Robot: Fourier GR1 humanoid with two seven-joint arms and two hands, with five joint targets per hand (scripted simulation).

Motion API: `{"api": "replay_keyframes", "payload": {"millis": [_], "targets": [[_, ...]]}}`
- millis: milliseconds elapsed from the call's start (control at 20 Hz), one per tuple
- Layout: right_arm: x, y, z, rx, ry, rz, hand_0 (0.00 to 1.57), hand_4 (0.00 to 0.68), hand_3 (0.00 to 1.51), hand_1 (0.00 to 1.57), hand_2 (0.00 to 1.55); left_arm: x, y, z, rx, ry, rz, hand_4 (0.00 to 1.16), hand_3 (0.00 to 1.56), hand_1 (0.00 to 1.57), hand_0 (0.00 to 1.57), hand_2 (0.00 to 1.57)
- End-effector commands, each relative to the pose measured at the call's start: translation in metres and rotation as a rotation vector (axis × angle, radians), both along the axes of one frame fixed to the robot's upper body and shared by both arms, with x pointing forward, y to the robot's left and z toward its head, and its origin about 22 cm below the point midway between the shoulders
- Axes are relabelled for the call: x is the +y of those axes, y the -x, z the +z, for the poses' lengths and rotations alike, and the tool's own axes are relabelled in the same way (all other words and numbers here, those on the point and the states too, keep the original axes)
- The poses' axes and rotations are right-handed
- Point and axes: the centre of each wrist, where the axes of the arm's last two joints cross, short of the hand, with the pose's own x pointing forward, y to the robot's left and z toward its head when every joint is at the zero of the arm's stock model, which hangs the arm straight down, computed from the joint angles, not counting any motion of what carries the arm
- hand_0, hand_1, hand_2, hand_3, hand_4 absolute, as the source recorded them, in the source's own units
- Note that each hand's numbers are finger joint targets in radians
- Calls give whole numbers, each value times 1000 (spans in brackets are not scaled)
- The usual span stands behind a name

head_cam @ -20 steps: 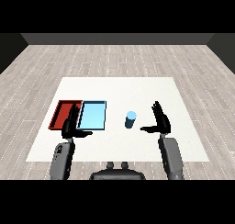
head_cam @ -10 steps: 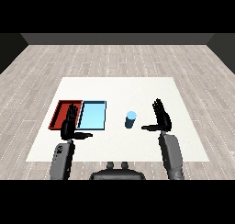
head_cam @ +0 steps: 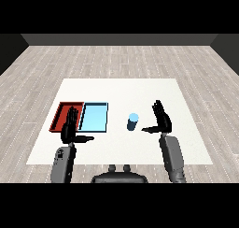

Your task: Pick the blue can and put it in the blue box

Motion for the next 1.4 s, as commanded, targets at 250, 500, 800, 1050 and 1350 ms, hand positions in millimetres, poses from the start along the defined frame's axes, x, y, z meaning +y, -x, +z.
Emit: {"api": "replay_keyframes", "payload": {"millis": [250, 500, 800, 1050, 1350], "targets": [[27, -10, -10, 39, -88, -11, 0, 0, 0, 0, 0, 14, 0, -2, 19, 37, -6, 0, 0, 0, 0, 0], [29, -1, -33, 72, -108, 4, 0, 0, 0, 0, 0, 14, -8, 1, -8, 46, 8, 0, 0, 0, 0, 0], [60, -4, -15, 91, -159, -7, 0, 0, 0, 0, 0, 3, -19, 15, 7, 44, -16, 0, 0, 0, 0, 0], [53, 2, -67, 120, -169, 11, 0, 0, 0, 0, 0, 5, -9, 14, -2, 19, 0, 0, 0, 0, 0, 0], [74, -27, -69, 142, -178, -9, 0, 0, 0, 0, 0, 11, -18, 1, -1, 28, -3, 0, 0, 0, 0, 0]]}}
